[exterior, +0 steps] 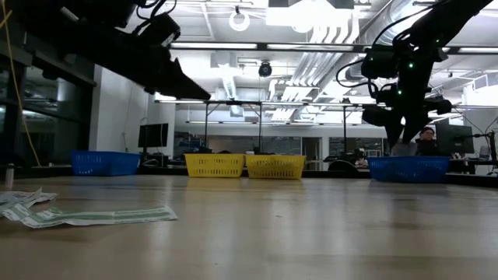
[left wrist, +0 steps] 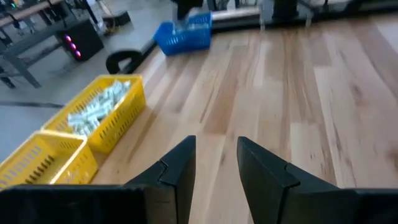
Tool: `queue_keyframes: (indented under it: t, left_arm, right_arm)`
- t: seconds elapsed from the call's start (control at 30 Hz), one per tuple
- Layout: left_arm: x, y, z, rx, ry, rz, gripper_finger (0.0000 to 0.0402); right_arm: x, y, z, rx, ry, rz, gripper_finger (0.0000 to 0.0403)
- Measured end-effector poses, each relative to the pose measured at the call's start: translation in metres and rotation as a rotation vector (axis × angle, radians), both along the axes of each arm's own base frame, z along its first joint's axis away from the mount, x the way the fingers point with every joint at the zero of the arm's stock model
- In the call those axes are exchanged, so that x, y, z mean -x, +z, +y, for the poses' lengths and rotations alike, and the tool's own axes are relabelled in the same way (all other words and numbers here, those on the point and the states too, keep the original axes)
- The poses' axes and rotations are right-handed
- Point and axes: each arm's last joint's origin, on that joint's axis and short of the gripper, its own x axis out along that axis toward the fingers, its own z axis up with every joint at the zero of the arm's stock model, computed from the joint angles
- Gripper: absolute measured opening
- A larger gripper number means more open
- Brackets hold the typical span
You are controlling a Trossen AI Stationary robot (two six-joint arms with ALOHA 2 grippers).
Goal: Pick & Place First Aid Supplies
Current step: Put the black towelette pack into the right blue bin, then put the orange ointment pack into the left yellow bin
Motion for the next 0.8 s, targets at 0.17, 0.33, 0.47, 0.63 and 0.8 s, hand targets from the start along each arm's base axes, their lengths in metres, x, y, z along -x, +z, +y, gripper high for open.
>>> queue_keyframes:
  t: [0.17,0.33,0.47,0.63,0.8]
  left_arm:
    - [0.003,-0.009,0.0,0.035,-0.001,0.083,0.0117]
    - [0.007,-0.016,0.0,0.1,0.029,0.149,0.0117]
    - [0.01,-0.023,0.0,0.155,0.059,0.203,0.0117]
    - [0.016,-0.027,-0.002,0.254,0.038,0.269,0.0117]
    - [0.028,-0.02,-0.004,0.374,-0.008,0.341,0.0117]
  right_arm:
    - [-0.001,0.002,-0.002,0.024,0.03,0.024,0.0172]
    - [-0.005,0.017,-0.007,0.076,0.065,0.045,0.0171]
    - [-0.011,0.035,-0.013,0.114,0.103,0.022,0.0172]
    - [-0.023,0.046,-0.01,0.088,0.225,-0.069,0.0172]
    - [-0.038,0.044,0.003,-0.009,0.425,-0.186,0.0168]
